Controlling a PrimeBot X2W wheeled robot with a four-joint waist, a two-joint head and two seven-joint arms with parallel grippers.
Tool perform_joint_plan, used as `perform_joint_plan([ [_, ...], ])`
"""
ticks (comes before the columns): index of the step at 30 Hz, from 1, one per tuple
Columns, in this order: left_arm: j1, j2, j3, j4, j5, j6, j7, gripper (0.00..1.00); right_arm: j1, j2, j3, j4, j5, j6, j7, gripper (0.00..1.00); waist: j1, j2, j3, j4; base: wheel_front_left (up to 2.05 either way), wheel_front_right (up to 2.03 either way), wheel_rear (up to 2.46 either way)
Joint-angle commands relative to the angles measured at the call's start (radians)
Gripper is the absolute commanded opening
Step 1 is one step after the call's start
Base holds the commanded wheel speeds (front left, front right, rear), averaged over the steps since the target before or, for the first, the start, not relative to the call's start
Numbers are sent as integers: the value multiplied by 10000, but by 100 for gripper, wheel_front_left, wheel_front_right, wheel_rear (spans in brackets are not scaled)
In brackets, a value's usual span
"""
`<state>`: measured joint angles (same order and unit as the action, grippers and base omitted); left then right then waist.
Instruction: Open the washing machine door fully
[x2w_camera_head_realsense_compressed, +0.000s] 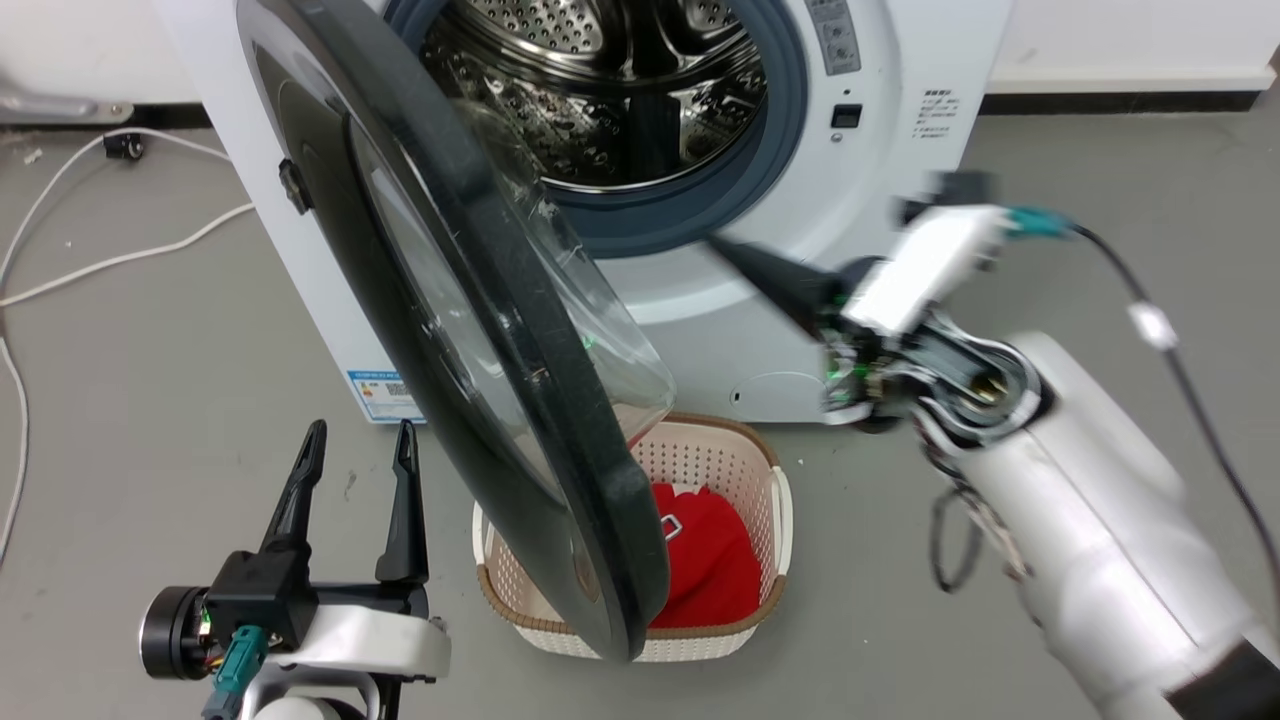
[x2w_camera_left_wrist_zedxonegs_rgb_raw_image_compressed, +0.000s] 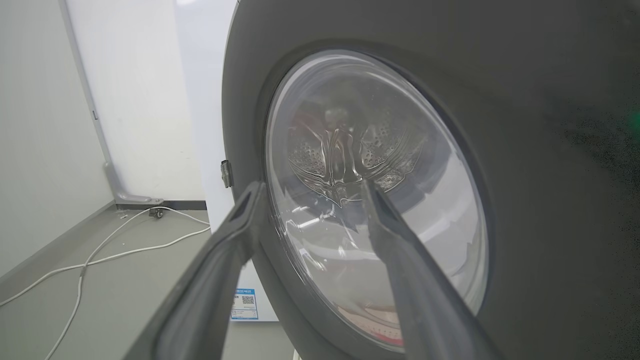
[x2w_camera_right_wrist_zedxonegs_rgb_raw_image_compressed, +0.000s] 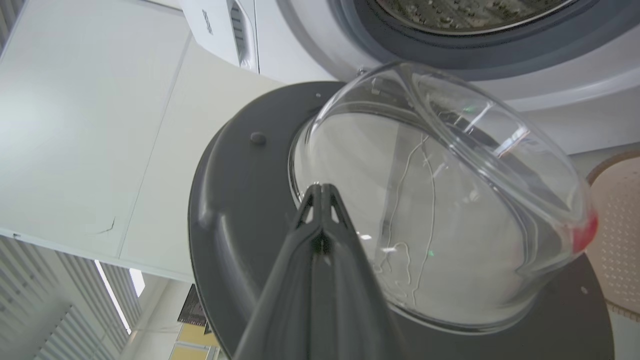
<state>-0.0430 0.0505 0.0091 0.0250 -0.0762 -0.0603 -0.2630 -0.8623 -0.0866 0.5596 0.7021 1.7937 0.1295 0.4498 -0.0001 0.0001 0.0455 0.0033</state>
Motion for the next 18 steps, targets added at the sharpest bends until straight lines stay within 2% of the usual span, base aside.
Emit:
perform_joint_plan([
  [1,174,-4,24,14,-61,56,-22,100,529,-323,-272,-225,-269,21,-849,0,1,-1,-116,-57,0,0,0],
  [7,337,-4,57,40,-44,86,-22,100,2453,-1511,-876,-1525,-1717,21,-4039,2,1,-1,-353,-145,0,0,0],
  [8,385,-6,56,51,-45,87,-22,100,2855,-1662,-939,-1723,-1915,21,-4504,34,1,-1,-392,-150,0,0,0],
  [9,396,-6,64,52,-45,91,-22,100,3226,-1724,-1039,-1934,-2012,21,-4931,88,1,-1,-413,-160,0,0,0],
  [10,399,-3,85,43,-43,90,-22,100,3561,-1791,-1139,-2136,-2134,21,-5321,100,1,-1,-421,-182,0,0,0],
  [14,411,-4,96,61,-40,75,-22,100,4897,-2158,-1544,-2743,-2747,21,-6731,100,1,-1,-474,-222,0,0,0],
  [18,444,-4,108,70,-99,138,-22,100,5902,-2181,-2178,-2994,-4133,21,-7122,100,1,-1,-521,-254,0,0,0],
])
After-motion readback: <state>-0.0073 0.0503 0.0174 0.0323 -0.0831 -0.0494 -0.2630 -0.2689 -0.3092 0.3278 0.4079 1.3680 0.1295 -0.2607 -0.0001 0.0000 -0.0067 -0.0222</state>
